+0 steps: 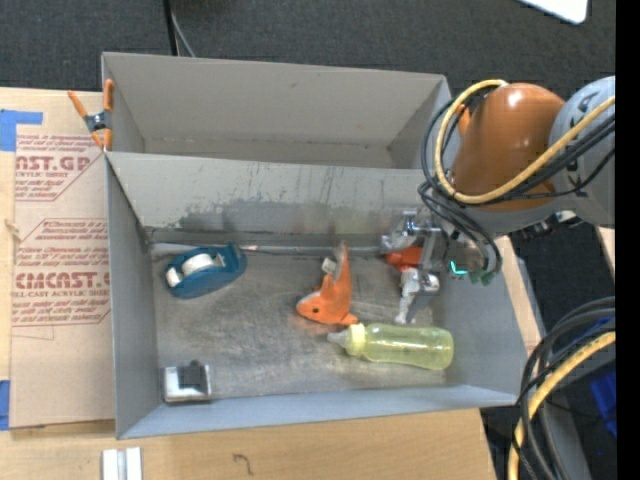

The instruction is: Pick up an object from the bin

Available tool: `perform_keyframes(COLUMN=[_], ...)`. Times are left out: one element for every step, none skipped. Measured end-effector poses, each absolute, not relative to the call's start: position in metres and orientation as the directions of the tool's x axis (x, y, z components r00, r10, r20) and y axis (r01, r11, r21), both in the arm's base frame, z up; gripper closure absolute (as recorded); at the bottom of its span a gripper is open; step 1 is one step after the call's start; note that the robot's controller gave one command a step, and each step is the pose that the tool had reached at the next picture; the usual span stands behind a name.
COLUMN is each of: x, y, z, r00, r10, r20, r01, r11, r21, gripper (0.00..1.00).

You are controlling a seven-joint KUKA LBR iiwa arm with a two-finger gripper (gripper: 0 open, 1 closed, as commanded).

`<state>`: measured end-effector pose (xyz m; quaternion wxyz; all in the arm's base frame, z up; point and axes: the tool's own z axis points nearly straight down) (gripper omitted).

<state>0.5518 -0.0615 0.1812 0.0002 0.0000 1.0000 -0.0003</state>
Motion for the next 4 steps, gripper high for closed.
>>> perform_keyframes(x=[0.552, 0.518, 0.506, 0.507], y=[-0.061, -0.073, -0.071, -0.067], z=[0.182, 0.105, 0.071, 0.070], r00=[-1.000, -0.999, -0.998, -0.999], r10=[-0.001, -0.038, -0.066, 0.054], r20=[-0.001, -0.005, -0.001, 0.001], r01=[-0.001, -0.038, -0.066, 0.054], r11=[1.000, 0.999, 0.998, 0.999], r21=[-0.001, -0.001, -0.002, 0.002], gripper=[0.00, 0.00, 0.00, 0.00])
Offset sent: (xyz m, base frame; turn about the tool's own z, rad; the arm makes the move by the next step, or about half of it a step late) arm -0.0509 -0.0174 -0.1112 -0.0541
